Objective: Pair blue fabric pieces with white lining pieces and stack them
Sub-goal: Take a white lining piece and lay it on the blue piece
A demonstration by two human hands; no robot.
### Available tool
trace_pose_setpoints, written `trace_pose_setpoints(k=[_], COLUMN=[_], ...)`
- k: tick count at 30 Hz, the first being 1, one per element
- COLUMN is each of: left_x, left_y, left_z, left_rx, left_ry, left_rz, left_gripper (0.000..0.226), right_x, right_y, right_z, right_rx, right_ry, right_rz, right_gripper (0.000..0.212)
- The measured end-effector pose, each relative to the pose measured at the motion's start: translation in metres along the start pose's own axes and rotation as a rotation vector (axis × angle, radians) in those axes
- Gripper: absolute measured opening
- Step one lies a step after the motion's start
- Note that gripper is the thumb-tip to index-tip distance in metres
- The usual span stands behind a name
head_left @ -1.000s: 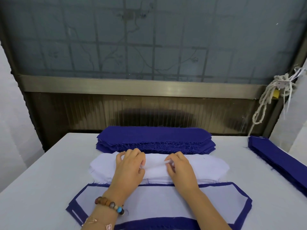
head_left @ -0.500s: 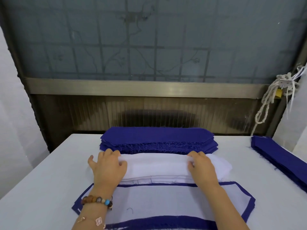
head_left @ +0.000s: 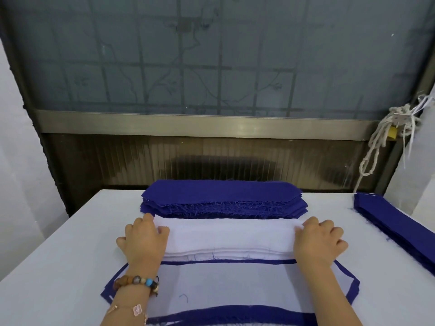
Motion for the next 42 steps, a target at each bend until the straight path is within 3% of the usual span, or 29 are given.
trace_pose_setpoints(k=[15, 23, 31, 35, 42], left_x=[0.009, 0.030, 0.080, 0.099, 0.102], left_y=[-0.002, 0.000, 0.011, -0.002, -0.046], left_z=[-0.001, -0.007, -0.010, 0.008, 0.037], left_rx=[-0.001, 0.003, 0.035, 0.019, 0.023], left_ry=[-0.169, -0.295, -0.428, -0.387, -0.284], left_rz=[0.026, -0.061, -0.097, -0.062, 0.098], left_gripper=[0.030, 0.035, 0.035, 0.033, 0.032], right_x=[0.002, 0.005, 0.039, 0.051, 0.042], right_y=[-0.001, 0.003, 0.023, 0.010, -0.022], right_z=[0.002, -0.004, -0.024, -0.046, -0.077], right_rx=[-0.039, -0.037, -0.125, -0.141, -0.078], right_ry=[0.120, 0.125, 0.624, 0.662, 0.690], right_rz=[0.069, 0.149, 0.128, 0.175, 0.217], right_gripper=[0.029, 0.026, 0.031, 0.042, 0.015])
Point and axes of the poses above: each hand's wrist, its own y-axis towards the middle knuckle, its own x-axis out of the back of the hand, z = x × y, the point moved 2 cm from there along y, towards the middle knuckle, and after that the axes turned 14 degrees about -z, right-handed, at the moved point
